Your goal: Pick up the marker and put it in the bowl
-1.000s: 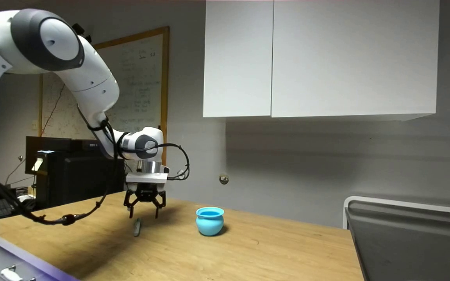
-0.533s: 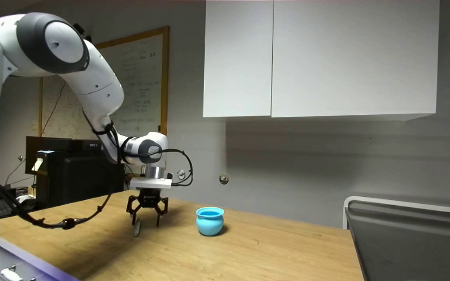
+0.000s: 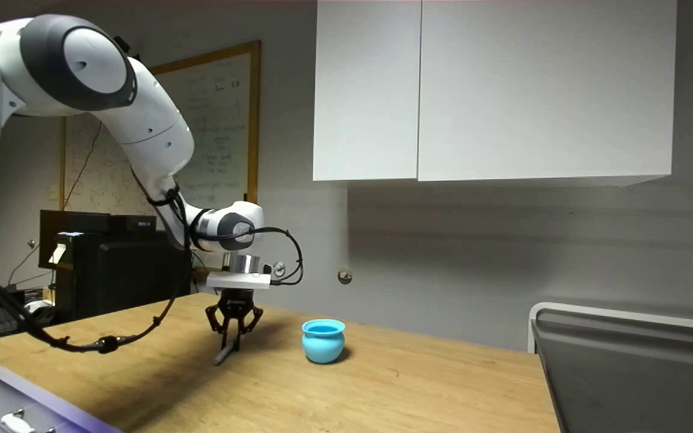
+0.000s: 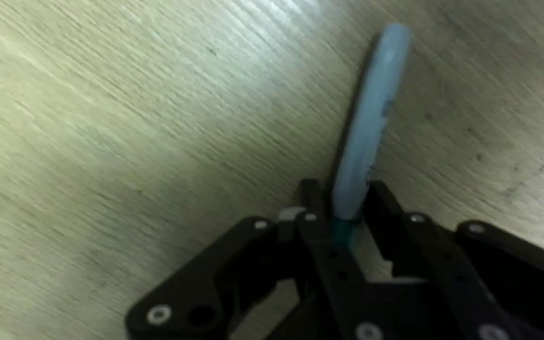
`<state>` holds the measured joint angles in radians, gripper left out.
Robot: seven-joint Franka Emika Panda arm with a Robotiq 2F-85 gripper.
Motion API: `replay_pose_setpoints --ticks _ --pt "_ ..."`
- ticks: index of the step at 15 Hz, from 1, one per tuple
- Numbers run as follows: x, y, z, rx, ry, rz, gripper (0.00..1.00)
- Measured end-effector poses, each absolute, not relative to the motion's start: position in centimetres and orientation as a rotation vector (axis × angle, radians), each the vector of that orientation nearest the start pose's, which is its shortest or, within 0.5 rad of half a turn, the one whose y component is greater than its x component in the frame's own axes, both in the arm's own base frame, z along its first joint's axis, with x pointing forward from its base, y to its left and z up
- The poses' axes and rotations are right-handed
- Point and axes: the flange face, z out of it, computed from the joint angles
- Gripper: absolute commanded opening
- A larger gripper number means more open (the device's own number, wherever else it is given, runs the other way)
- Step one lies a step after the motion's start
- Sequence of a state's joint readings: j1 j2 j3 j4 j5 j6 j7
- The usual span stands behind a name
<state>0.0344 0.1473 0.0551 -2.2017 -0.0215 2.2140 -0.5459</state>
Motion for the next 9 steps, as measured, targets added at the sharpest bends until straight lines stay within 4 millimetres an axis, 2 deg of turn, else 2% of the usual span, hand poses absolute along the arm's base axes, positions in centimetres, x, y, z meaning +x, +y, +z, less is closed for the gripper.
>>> replay_pose_setpoints --ticks 2,5,7,9 --pt "53.0 4.4 30.6 -2.953 -0.985 0.205 0.07" --pt "52.8 3.9 31.2 -2.967 -0.971 0.193 0.07" --pt "52.7 3.2 32.9 -2.99 -0.956 0.149 0.07" --pt "52.4 2.3 35.6 -3.023 -0.93 0.077 0.07"
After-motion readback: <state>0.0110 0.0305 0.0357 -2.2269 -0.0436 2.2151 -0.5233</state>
